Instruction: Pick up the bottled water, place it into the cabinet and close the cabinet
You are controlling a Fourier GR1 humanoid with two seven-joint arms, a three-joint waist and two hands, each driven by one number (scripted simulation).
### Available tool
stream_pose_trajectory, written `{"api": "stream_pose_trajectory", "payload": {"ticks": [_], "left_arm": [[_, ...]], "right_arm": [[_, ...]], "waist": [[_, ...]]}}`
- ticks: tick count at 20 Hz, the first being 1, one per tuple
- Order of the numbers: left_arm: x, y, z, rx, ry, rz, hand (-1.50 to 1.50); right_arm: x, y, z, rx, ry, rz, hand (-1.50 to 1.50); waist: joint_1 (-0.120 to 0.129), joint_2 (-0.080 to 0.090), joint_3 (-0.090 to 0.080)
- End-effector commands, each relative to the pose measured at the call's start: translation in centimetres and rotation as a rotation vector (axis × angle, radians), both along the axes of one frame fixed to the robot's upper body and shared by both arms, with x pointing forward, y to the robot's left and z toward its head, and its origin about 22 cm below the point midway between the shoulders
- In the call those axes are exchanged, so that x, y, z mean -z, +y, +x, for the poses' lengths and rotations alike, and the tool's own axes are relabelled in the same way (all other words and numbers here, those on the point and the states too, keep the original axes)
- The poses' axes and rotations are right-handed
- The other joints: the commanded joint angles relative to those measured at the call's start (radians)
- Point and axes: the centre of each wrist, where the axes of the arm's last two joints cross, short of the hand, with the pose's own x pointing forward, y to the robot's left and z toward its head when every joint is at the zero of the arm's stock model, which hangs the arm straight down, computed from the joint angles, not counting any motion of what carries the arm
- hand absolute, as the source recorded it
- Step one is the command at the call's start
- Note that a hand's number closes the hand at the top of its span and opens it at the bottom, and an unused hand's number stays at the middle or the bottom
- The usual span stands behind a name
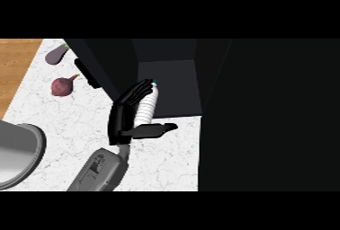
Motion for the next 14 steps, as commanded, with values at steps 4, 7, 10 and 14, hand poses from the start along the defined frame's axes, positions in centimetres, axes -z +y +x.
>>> {"api": "stream_pose_trajectory", "payload": {"ticks": [4, 7, 10, 14], "left_arm": [[-1.7, -4.5, -3.1, 0.178, -0.081, -0.144, -1.5], [0.9, -4.4, -5.5, 0.199, -0.063, -0.167, -1.5], [-0.1, -4.9, -7.0, 0.248, -0.041, -0.201, -1.5], [1.3, -2.6, -9.1, 0.306, -0.055, -0.198, 1.5]], "right_arm": [[-3.0, 2.2, -2.3, 0.044, -0.022, 0.01, -1.5], [-3.8, 2.4, -1.8, 0.05, -0.042, -0.002, -1.5], [-3.0, 1.3, -2.0, 0.036, -0.023, -0.037, -1.5], [-3.1, 1.3, -2.5, -0.037, 0.003, -0.073, 1.5]], "waist": [[0.042, -0.005, 0.003], [0.052, -0.001, 0.002], [0.055, -0.004, 0.003], [0.053, -0.005, 0.003]]}}
